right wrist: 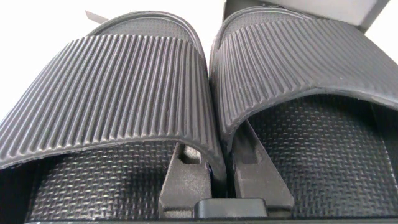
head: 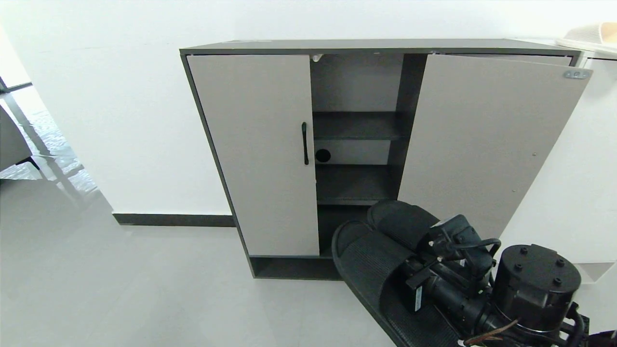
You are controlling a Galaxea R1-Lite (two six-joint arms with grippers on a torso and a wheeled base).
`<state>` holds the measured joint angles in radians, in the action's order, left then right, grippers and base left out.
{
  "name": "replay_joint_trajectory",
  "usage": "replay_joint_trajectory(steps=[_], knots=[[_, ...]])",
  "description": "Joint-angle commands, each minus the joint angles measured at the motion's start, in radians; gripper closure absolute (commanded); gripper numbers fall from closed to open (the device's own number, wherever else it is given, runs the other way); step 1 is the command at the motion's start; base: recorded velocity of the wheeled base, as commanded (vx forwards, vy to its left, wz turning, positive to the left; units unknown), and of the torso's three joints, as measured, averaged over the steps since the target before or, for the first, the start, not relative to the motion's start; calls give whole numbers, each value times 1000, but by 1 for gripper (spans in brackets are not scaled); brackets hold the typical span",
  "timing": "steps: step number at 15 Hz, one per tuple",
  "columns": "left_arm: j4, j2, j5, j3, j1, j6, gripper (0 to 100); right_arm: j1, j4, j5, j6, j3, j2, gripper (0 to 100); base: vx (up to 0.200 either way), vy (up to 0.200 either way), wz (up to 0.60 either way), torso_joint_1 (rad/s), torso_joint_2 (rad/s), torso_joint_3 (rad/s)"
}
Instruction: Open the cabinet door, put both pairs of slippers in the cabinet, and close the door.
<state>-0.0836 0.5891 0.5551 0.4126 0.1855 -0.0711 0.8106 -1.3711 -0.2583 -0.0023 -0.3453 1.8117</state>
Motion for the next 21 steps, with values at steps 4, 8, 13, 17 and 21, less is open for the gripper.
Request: replay_joint_trajectory(steps=[4,8,13,17,21], knots=[[110,-589,-336,-328,-186,53,100,-1,-6,-2,1,0,0,100,0,0,0,0,0,0],[87,-588,-560,-413,-186,22,100,-1,-16,-2,1,2,0,100,0,0,0,0,0,0],[88,-586,-577,-413,-184,19,100,-1,-17,1,8,2,14,100,0,0,0,0,0,0],[88,-586,-575,-413,-184,24,100,-22,-33,-7,13,-24,14,100,0,100,0,1,1,0],[88,-586,-575,-413,-184,24,100,-53,-33,-35,10,-34,14,100,0,200,0,4,-1,4]])
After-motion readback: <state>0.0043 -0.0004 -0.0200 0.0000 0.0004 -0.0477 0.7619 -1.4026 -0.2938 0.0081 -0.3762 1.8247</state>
